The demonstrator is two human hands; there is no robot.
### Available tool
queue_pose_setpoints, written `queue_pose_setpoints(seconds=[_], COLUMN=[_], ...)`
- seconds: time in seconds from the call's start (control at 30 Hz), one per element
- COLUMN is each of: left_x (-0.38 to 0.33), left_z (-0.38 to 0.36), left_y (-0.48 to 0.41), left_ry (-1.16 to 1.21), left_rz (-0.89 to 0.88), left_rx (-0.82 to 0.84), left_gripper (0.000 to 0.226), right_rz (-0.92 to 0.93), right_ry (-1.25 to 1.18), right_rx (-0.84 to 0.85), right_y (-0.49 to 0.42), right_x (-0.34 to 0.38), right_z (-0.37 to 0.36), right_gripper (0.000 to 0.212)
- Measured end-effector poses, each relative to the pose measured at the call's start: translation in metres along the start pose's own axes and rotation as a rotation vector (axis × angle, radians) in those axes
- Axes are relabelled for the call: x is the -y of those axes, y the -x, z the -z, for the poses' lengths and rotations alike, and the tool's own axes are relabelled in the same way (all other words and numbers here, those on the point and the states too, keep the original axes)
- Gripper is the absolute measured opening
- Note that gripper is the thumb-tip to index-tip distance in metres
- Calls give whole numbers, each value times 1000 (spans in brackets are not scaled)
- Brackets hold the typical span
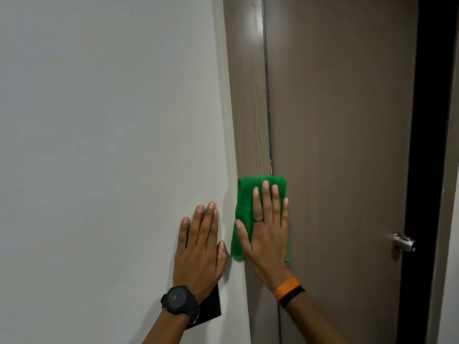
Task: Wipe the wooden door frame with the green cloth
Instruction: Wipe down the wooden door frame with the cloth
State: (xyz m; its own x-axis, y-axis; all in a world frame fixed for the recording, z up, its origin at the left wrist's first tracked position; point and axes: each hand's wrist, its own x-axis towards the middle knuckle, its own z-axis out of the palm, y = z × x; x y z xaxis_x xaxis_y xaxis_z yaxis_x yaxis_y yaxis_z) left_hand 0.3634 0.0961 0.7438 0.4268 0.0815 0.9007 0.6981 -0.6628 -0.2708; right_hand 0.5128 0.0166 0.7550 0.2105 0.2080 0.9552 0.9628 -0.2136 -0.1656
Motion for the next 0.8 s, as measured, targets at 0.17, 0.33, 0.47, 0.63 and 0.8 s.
queue_pose_setpoints(seconds=[0.17, 0.33, 0.47, 0.63, 0.8], left_x=[-4, -8, -6, 5, 13], left_z=[-2, -2, 4, 16, 17], left_y=[4, 18, 1, -52, -61], left_ry=[7, 20, 61, 58, 36], left_rz=[4, -12, -5, 9, 13], left_rx=[8, 34, -9, -95, -83], left_gripper=[74, 74, 73, 72, 71], right_rz=[-30, 11, 15, 15, 9], right_ry=[2, -11, -62, -78, -83], right_rx=[1, 56, 58, -47, -45], right_y=[45, 138, 47, -103, -57], right_x=[1, -16, -4, 18, 14], right_z=[-11, -18, 0, 27, 17], right_gripper=[71, 72, 71, 73, 72])
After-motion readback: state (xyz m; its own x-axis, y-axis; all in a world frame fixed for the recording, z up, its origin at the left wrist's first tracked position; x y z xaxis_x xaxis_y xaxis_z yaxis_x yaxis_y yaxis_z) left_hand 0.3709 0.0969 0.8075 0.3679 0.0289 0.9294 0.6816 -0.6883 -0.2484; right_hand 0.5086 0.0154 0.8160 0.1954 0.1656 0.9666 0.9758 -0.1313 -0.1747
